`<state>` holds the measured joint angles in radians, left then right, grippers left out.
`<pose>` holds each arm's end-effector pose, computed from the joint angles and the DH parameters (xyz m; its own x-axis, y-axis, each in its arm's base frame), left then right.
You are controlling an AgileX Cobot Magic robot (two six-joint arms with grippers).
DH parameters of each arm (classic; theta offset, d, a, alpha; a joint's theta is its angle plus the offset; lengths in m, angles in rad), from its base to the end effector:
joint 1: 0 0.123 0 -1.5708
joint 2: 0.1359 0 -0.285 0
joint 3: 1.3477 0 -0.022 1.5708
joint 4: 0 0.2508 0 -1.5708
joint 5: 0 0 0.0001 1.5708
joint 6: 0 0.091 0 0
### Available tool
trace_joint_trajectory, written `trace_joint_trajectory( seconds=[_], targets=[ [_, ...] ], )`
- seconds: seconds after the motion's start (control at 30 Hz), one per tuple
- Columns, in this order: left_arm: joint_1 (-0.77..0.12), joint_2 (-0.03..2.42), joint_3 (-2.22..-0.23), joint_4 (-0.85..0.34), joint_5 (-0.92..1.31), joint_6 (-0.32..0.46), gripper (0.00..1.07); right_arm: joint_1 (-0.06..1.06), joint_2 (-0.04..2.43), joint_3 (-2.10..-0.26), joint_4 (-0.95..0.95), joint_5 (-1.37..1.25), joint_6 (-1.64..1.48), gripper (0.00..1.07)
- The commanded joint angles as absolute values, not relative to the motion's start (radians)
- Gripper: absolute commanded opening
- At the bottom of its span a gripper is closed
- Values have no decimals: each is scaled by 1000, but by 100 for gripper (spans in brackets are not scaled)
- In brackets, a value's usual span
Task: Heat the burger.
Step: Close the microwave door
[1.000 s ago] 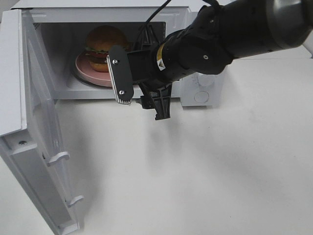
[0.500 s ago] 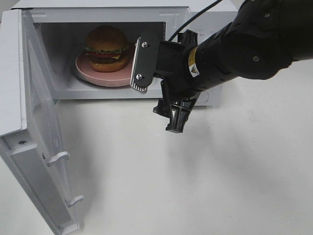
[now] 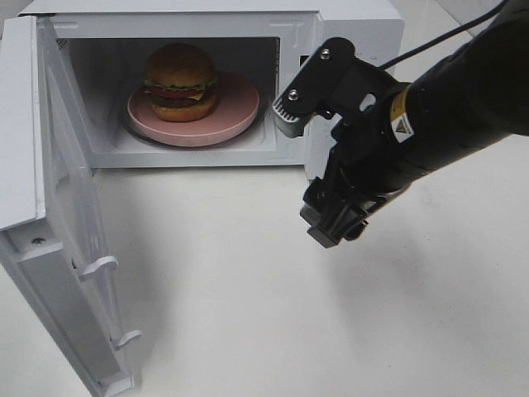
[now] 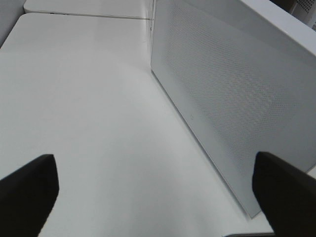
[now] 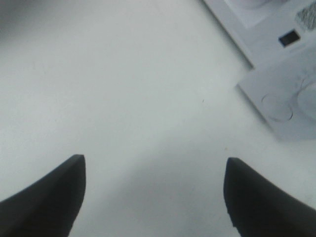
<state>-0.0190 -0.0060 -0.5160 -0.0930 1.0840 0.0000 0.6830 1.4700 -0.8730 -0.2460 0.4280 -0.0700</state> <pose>-0.0090 -0.0073 0.2801 -0.4591 -0.0347 -0.8877 0.0720 0.9945 -0.0762 0.2338 0.1784 0.2322 -0.4248 -0.7180 -0.5514 -0.7358 0.6286 -0.2517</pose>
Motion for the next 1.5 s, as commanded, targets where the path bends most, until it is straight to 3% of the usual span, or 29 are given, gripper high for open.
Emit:
trace_joint_trajectory(
  seconds=[0.03,0.6,1.1,1.3,1.37,1.5],
  targets=[
    [-17,-21,-516,-95,1070,0,100,678,1399,-853,-184,567,-41,76],
    [-17,-21,-516,-95,1070,0,100,678,1113,-853,-181,1028,129,76],
    [-17,-21,-516,-95,1070,0,100,678,818,-814,-145,1122,137,76],
    [-17,-21,-516,-95,1070,0,100,581,697,-725,-134,1119,129,76],
    [-17,-21,-516,-95,1070,0,100,456,610,-672,-133,1112,77,76],
    [-17,-21,-516,-95,1070,0,100,374,536,-645,-133,1098,57,76]
  ],
)
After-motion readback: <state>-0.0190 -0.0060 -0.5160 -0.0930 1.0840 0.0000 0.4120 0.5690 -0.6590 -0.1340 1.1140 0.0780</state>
